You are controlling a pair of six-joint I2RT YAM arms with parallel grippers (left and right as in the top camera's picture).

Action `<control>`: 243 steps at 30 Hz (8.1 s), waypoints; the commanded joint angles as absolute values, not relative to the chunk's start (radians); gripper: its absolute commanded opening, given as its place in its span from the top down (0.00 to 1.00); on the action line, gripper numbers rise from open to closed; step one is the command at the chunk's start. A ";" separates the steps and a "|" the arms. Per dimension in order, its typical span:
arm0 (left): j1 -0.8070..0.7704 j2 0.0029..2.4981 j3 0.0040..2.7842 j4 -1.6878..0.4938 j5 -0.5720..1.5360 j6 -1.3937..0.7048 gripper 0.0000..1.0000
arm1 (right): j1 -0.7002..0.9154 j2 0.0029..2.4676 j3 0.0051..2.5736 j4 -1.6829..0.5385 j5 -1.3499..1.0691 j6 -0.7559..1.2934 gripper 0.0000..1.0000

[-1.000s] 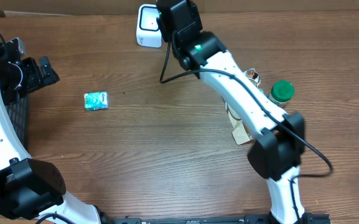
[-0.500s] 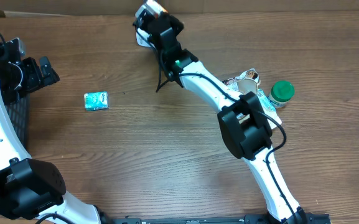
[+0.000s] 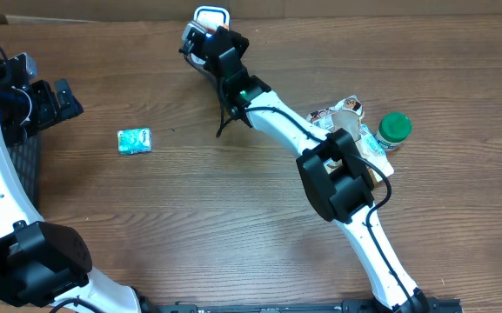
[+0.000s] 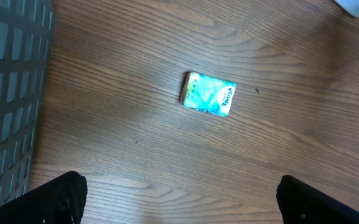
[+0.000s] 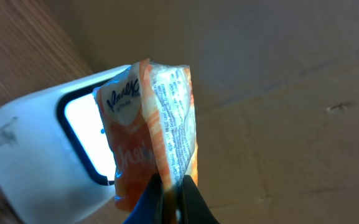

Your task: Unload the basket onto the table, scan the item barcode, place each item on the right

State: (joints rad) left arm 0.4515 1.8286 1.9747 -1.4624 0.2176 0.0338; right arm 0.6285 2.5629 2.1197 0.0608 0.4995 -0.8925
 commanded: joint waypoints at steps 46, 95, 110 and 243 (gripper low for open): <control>0.445 1.826 1.977 -1.462 0.229 0.052 0.00 | 0.378 2.008 1.754 -1.328 0.042 0.228 0.43; 0.444 1.826 1.977 -1.462 0.229 0.052 0.00 | 0.902 2.546 1.959 -0.044 -0.033 0.266 0.59; 0.444 1.826 1.977 -1.462 0.229 0.052 0.00 | 0.909 2.550 1.956 -0.071 0.073 0.319 0.64; 0.445 1.826 1.977 -1.462 0.229 0.052 0.00 | 0.578 2.230 1.650 -0.904 -0.392 0.423 0.75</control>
